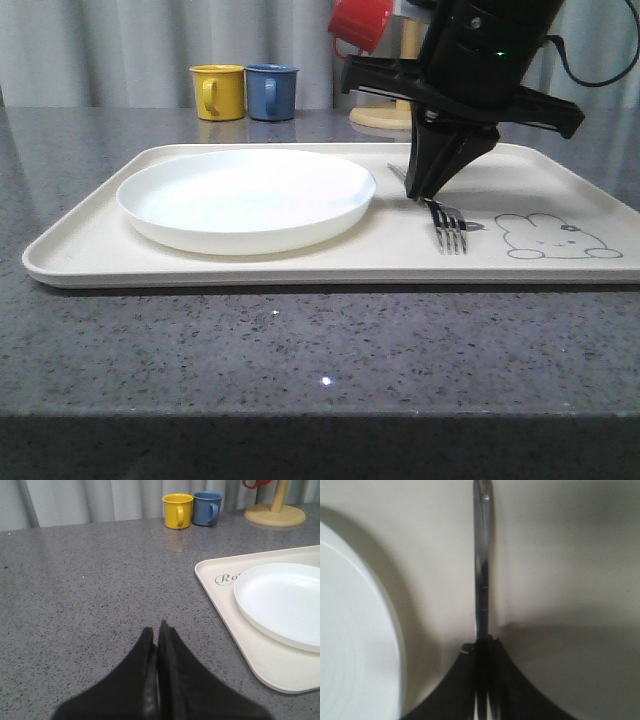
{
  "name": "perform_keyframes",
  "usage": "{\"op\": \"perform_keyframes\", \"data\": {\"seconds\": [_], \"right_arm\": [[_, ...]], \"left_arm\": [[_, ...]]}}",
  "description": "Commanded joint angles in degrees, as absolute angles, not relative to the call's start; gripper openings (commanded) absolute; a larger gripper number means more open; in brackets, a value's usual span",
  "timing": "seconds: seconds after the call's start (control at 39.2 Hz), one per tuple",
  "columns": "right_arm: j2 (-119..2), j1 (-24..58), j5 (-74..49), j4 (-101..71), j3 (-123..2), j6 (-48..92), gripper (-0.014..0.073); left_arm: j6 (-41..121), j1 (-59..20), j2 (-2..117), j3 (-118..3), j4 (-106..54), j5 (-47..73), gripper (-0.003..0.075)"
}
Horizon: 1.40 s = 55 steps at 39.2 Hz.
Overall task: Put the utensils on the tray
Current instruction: 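Lower the fork onto the tray beside the plate and release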
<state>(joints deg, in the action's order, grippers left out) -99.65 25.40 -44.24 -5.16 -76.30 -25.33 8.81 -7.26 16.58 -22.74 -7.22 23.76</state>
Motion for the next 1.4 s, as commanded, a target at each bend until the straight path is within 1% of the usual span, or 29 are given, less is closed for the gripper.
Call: {"op": "perform_keyframes", "data": {"seconds": [0.0, 0.15, 0.23, 0.28, 0.43, 0.59, 0.74, 0.82, 1.02, 1.17, 1.28, 1.38], "right_arm": [[-97.68, 25.23, -42.15, -4.78, -77.98, -25.46, 0.0069], [-97.23, 25.23, -42.3, -4.96, -78.11, -25.46, 0.0258], [-96.55, 25.23, -42.94, -4.81, -78.97, -25.46, 0.0325], [-95.89, 25.12, -44.18, -4.13, -80.17, -25.46, 0.0352], [-94.11, 24.93, -51.6, 1.48, -85.38, -25.46, 0.0357], [-93.5, 22.78, -65.66, 13.21, -91.19, -23.79, 0.0357], [-93.57, 16.68, -74.64, 14.37, -91.95, -15.15, 0.0357], [-93.57, 13.16, -76.59, 13.6, -91.95, -12.38, 0.0359], [-93.23, 2.65, -76.23, 9.91, -90.99, -7.04, 0.0359], [-93.23, -3.91, -72.05, 4.69, -86.04, -2.68, 0.0359], [-93.23, -6.21, -67.71, 3.38, -81.57, -1.62, 0.0359], [-93.6, -6.56, -63.25, 3.38, -77.82, -1.47, 0.0359]], "left_arm": [[8.26, -7.61, 16.92, -24.22, -7.94, 19.1, -0.0018], [8.26, -7.61, 16.92, -24.22, -7.94, 19.1, -0.0018], [8.26, -7.61, 16.92, -24.22, -7.94, 19.1, -0.0018], [8.26, -7.61, 16.92, -24.22, -7.94, 19.1, -0.0018], [8.26, -7.61, 16.92, -24.22, -7.94, 19.1, -0.0018], [8.26, -7.61, 16.92, -24.22, -7.94, 19.1, -0.0018], [8.26, -7.61, 16.92, -24.22, -7.94, 19.1, -0.0018], [8.26, -7.61, 16.92, -24.22, -7.94, 19.1, -0.0018], [8.26, -7.61, 16.92, -24.22, -7.94, 19.1, -0.0018], [8.26, -7.61, 16.92, -24.22, -7.94, 19.1, -0.0018], [8.26, -7.61, 16.92, -24.22, -7.94, 19.1, -0.0018], [8.26, -7.61, 16.92, -24.22, -7.94, 19.1, -0.0018]]}}
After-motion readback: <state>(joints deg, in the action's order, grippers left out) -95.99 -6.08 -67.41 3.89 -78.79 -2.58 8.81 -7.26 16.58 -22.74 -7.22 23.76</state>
